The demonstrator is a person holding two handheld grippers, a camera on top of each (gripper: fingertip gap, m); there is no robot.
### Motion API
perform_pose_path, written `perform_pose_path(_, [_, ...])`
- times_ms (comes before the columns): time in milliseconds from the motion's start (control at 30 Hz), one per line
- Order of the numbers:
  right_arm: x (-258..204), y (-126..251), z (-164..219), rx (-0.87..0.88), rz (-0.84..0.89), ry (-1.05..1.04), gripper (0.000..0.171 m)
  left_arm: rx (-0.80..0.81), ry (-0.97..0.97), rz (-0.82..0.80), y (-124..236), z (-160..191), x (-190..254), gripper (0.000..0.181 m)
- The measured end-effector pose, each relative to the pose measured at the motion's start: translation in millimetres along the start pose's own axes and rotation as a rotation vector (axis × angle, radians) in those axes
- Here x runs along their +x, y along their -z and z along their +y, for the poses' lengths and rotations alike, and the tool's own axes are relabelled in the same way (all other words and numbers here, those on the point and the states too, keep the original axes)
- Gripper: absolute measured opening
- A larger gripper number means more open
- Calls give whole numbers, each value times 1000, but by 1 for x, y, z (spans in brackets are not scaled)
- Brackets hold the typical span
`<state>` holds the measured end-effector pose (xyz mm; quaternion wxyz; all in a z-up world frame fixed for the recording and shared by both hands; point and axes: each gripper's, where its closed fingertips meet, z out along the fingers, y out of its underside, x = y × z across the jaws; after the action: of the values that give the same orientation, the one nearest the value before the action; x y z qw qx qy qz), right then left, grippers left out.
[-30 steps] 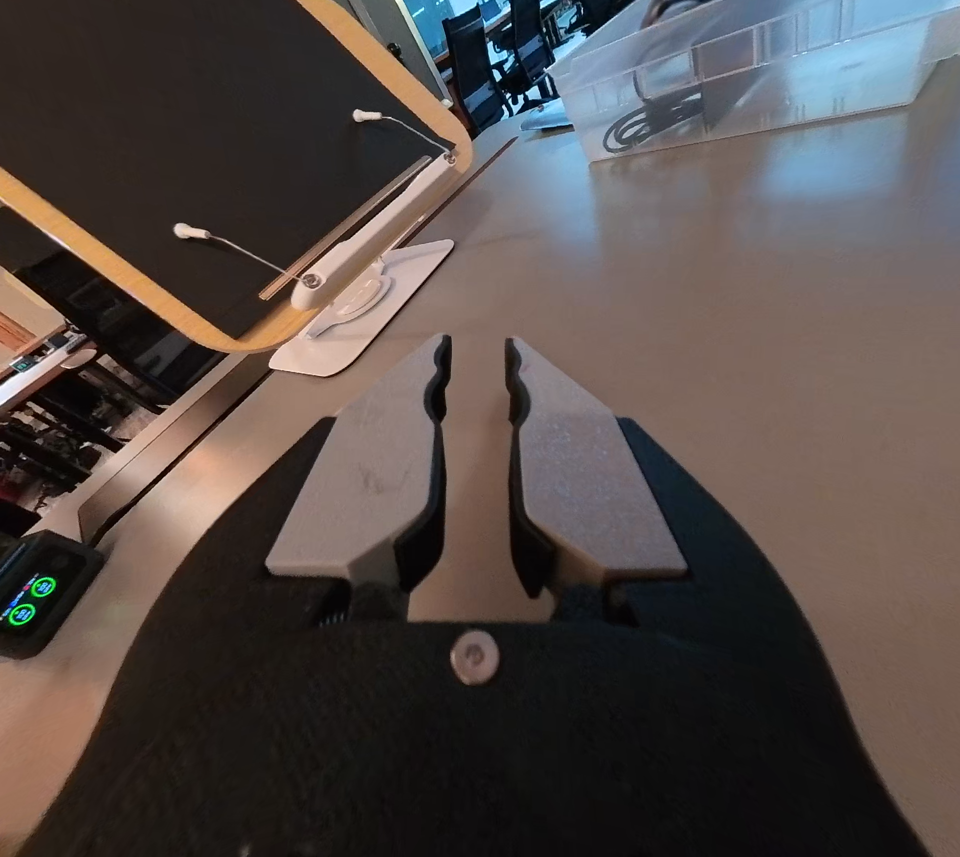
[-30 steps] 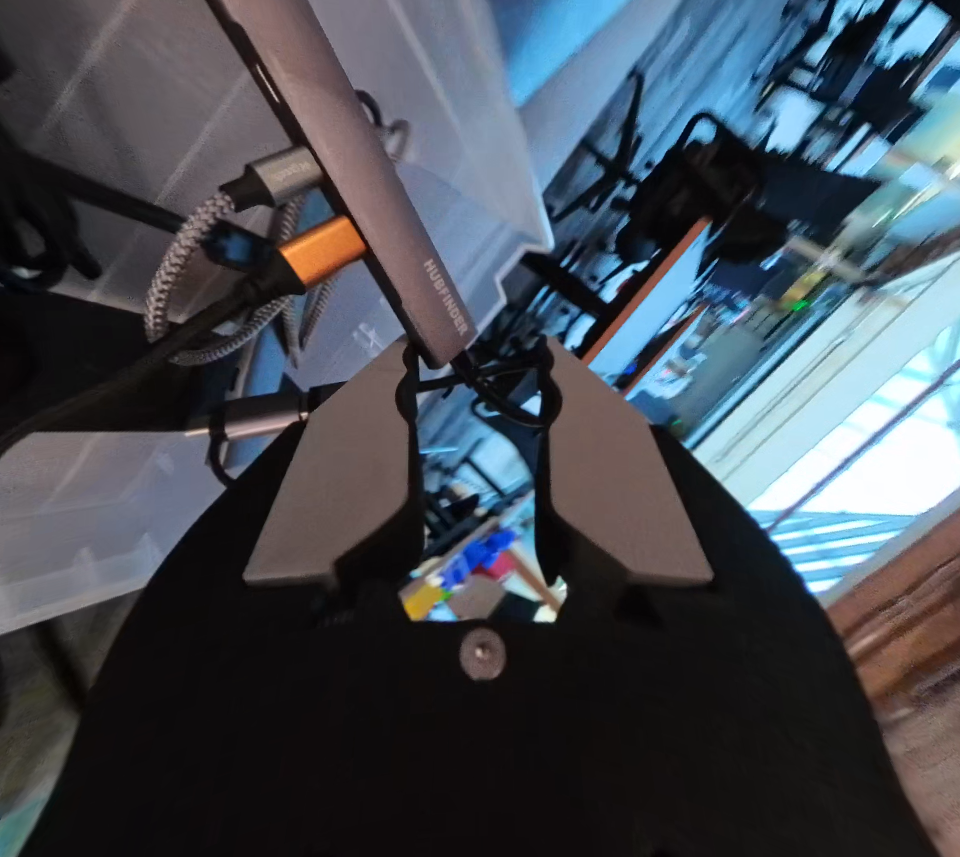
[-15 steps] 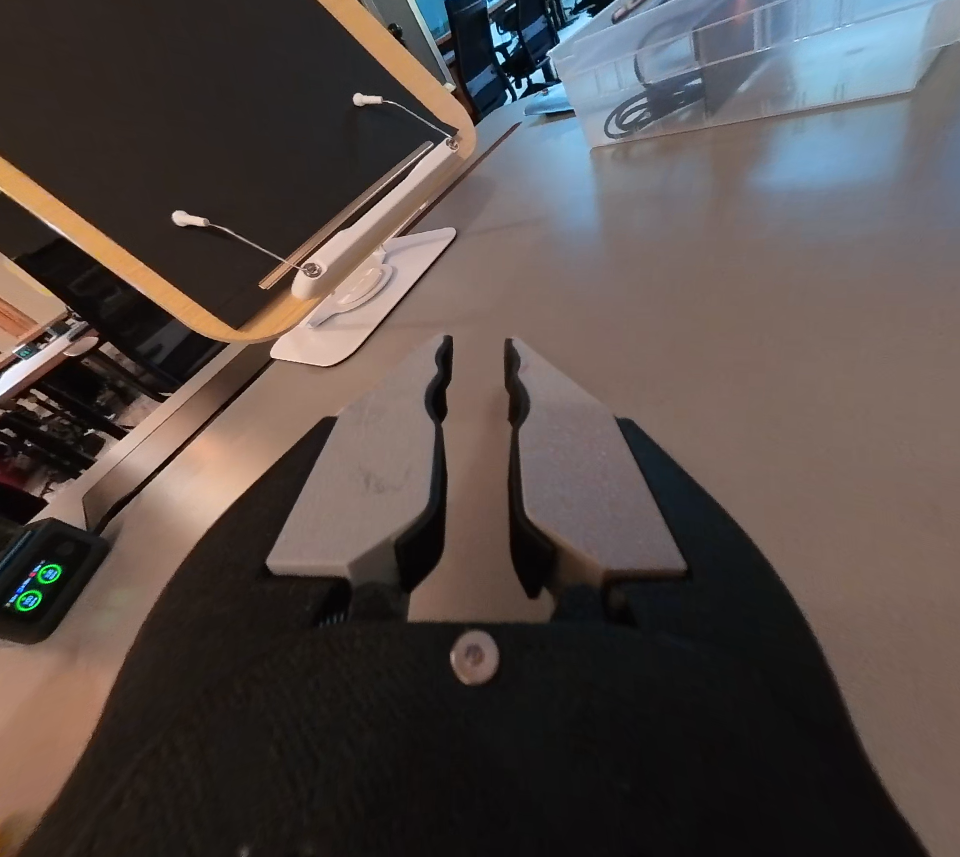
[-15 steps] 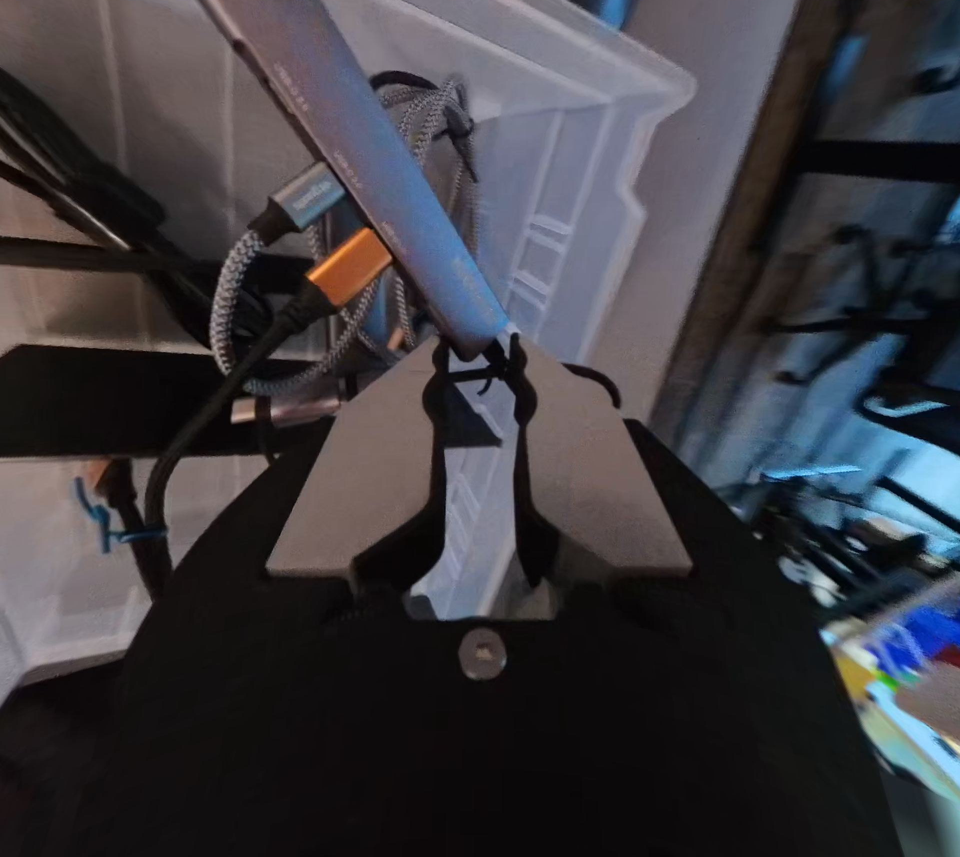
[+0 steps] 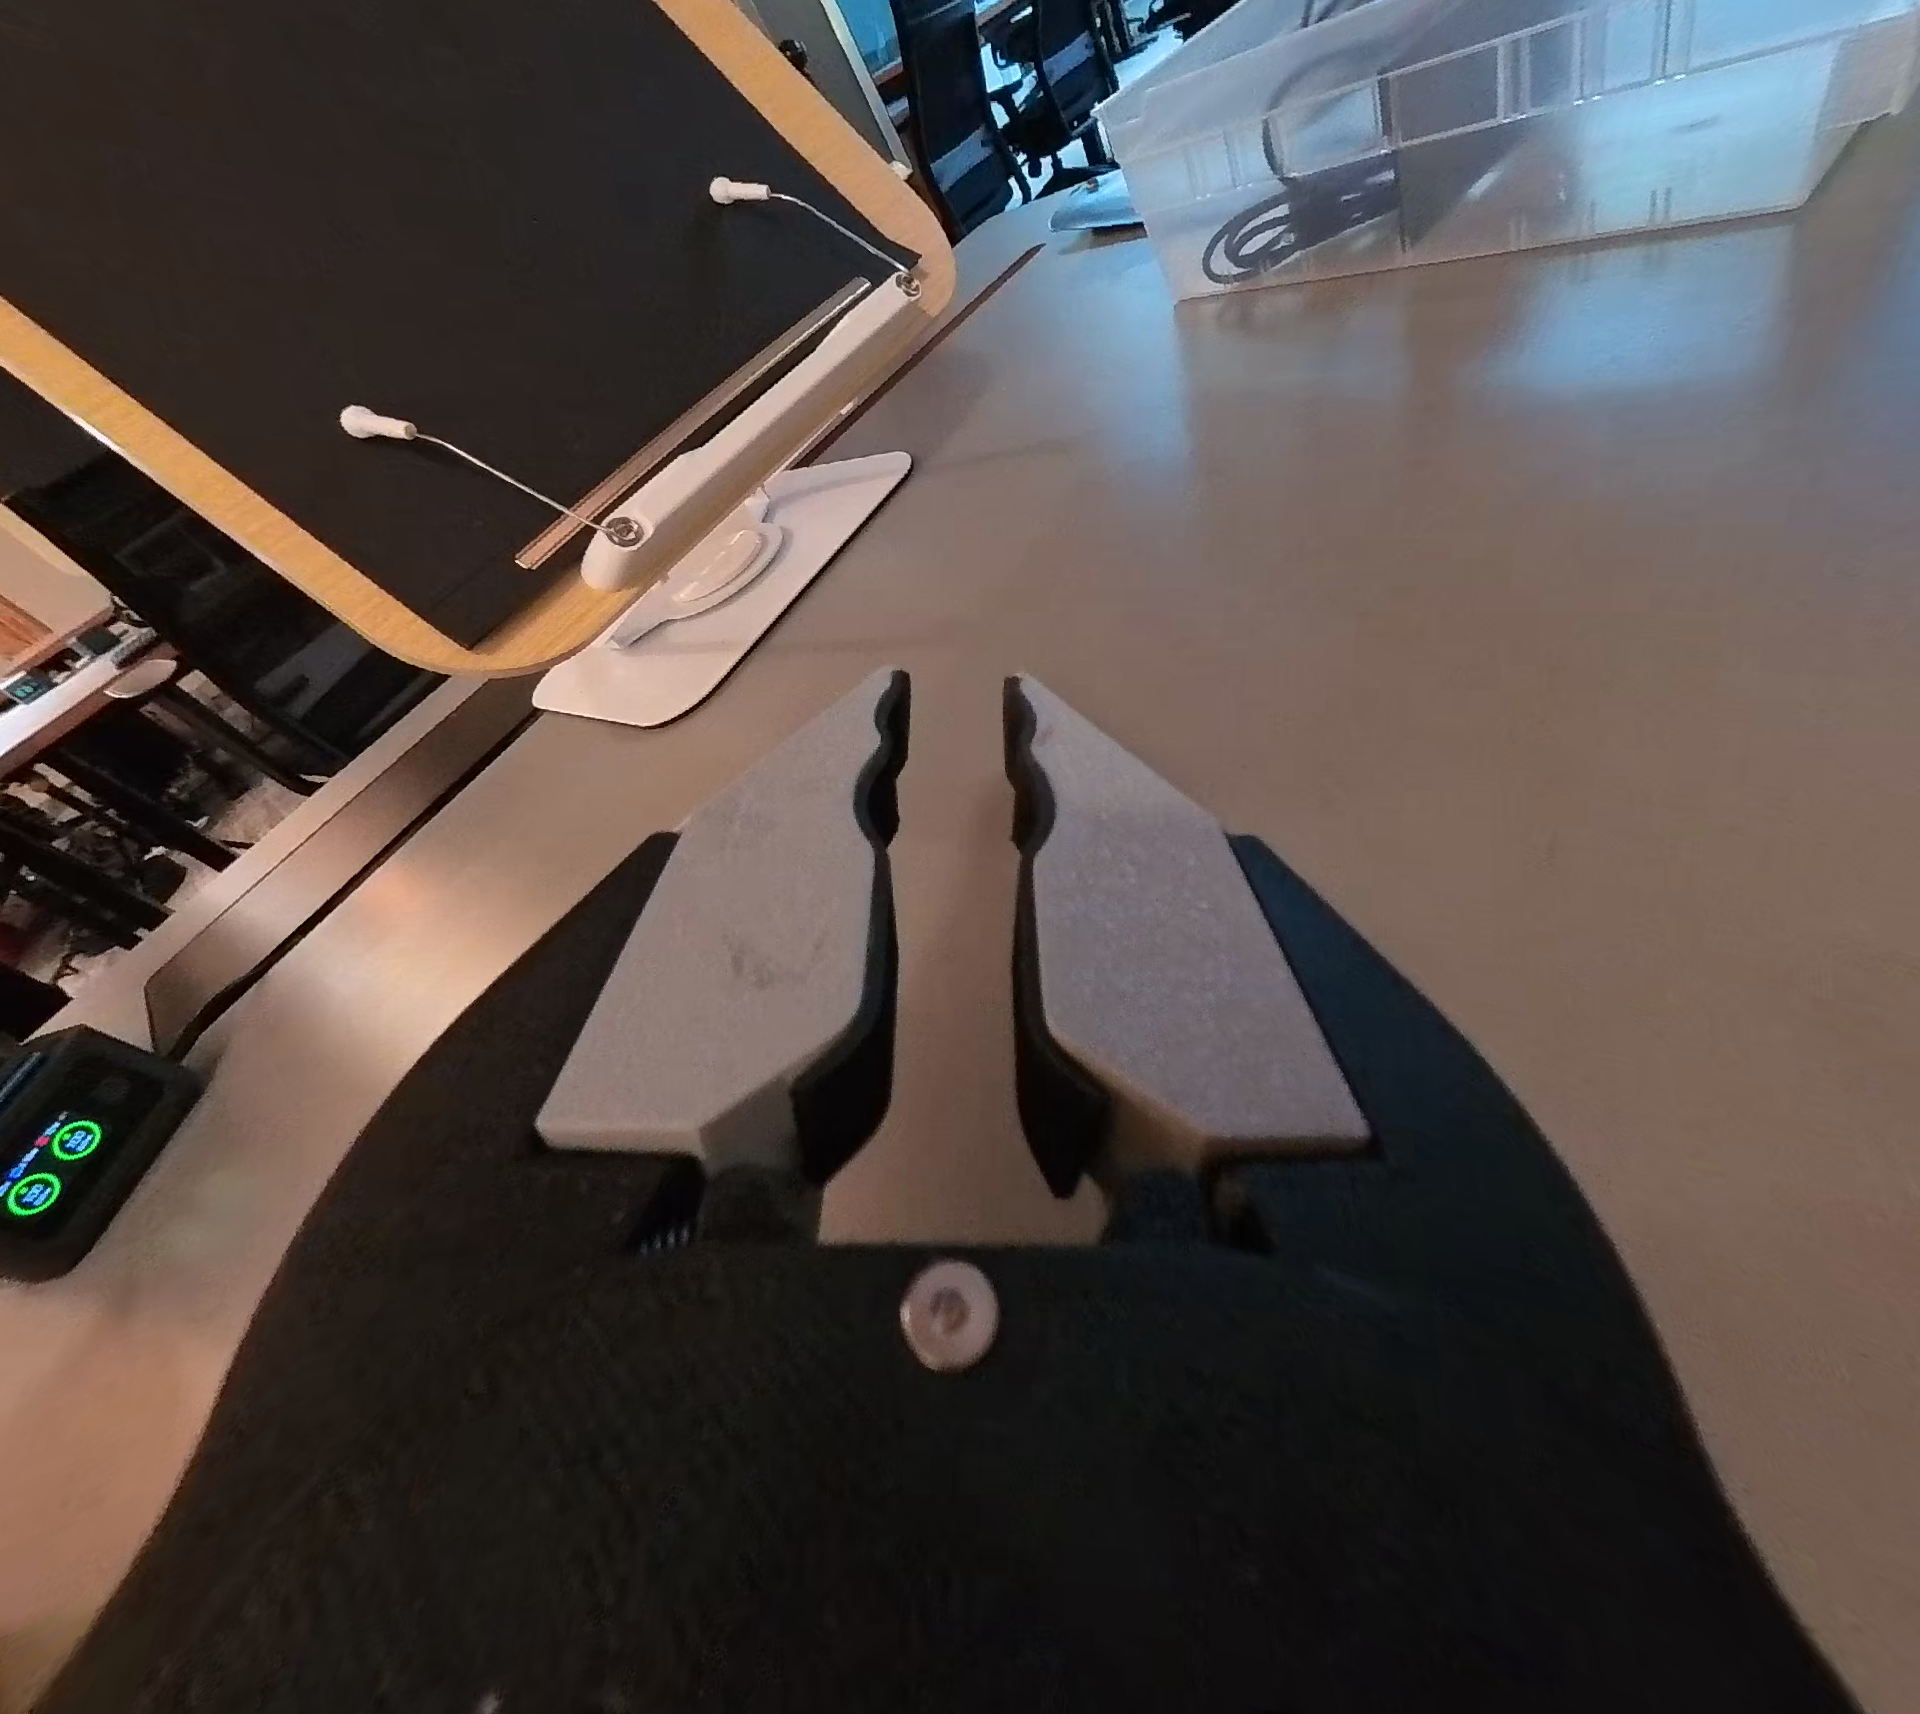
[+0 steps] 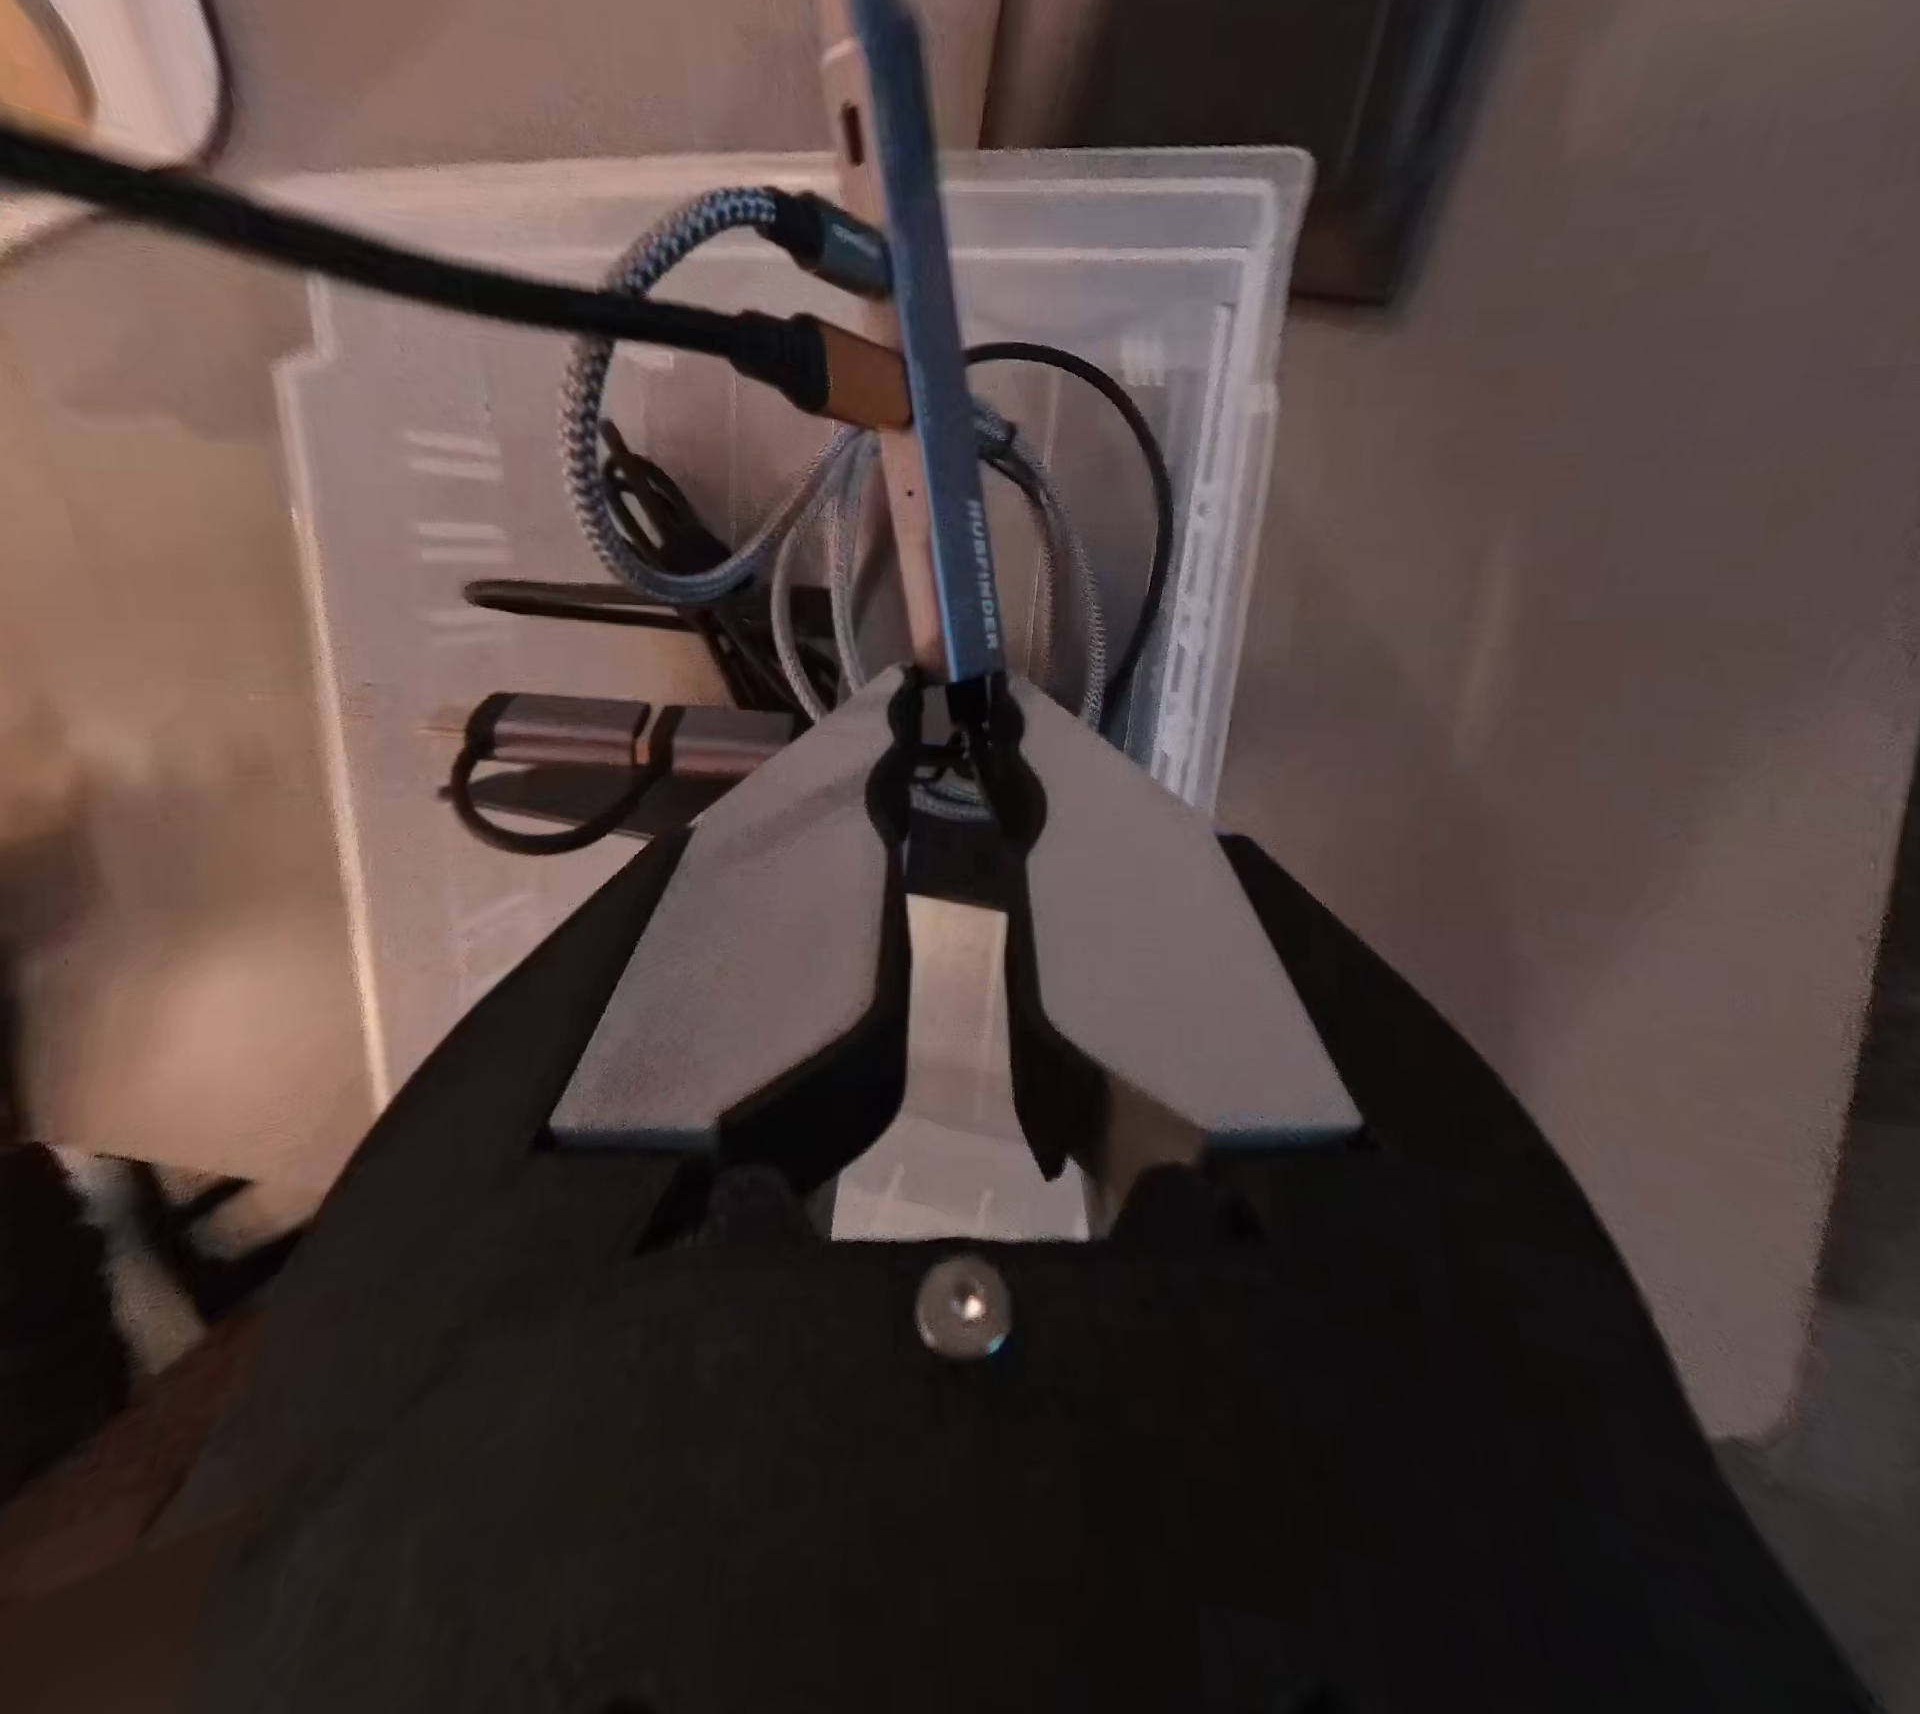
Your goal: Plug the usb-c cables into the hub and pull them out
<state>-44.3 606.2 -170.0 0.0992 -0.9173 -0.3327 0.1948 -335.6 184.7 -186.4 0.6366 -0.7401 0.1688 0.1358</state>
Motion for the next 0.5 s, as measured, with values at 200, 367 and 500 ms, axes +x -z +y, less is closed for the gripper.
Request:
perform_pose_path(200, [21,-14,3,-98,409,228,12,-5,-8,-2,-1,1,1,14])
perform_pose_path(367, [29,-17,-1,-215,796,424,11,-13,-24,-5,-1,2,1,14])
perform_pose_path(500, [10,-30,-5,-231,785,531,14,-14,-16,-9,0,3,-1,15])
